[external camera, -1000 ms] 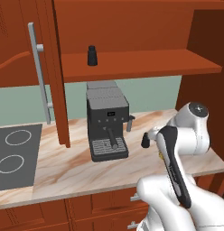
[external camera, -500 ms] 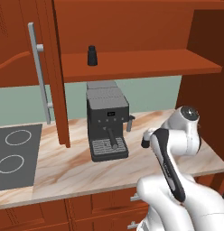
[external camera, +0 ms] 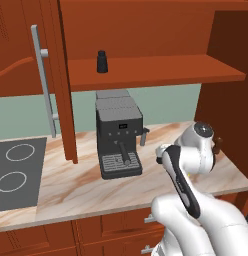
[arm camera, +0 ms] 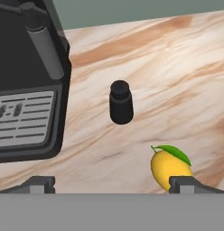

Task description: There are various items on the counter. Only move the condiments/shakers into the cabinet.

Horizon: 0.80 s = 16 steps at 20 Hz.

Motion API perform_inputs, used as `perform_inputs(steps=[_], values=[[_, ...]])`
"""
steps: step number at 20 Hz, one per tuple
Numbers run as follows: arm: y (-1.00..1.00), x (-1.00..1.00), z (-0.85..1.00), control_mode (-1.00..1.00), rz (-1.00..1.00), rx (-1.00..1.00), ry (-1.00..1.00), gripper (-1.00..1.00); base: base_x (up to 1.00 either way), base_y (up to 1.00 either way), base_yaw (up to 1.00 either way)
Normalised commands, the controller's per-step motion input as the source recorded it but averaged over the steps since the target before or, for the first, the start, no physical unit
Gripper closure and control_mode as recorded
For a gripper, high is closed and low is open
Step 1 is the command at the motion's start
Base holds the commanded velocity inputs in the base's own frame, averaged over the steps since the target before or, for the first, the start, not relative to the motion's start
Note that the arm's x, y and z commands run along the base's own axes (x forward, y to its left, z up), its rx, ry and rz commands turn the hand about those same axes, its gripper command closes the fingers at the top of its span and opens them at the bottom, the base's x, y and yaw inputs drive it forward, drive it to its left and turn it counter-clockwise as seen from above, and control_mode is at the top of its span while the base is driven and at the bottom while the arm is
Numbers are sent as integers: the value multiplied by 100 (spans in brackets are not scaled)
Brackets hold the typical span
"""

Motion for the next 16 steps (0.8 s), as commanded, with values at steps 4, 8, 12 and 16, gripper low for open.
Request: perform_inputs(steps=[4, 8, 12, 16], values=[[-5, 21, -18, -100, 0, 0, 0, -100, 0, 0, 0], [-1, 24, -17, -100, 0, 0, 0, -100, 0, 0, 0], [-4, 22, -20, -100, 0, 0, 0, -100, 0, 0, 0], [-2, 22, -24, -100, 0, 0, 0, -100, 0, 0, 0]])
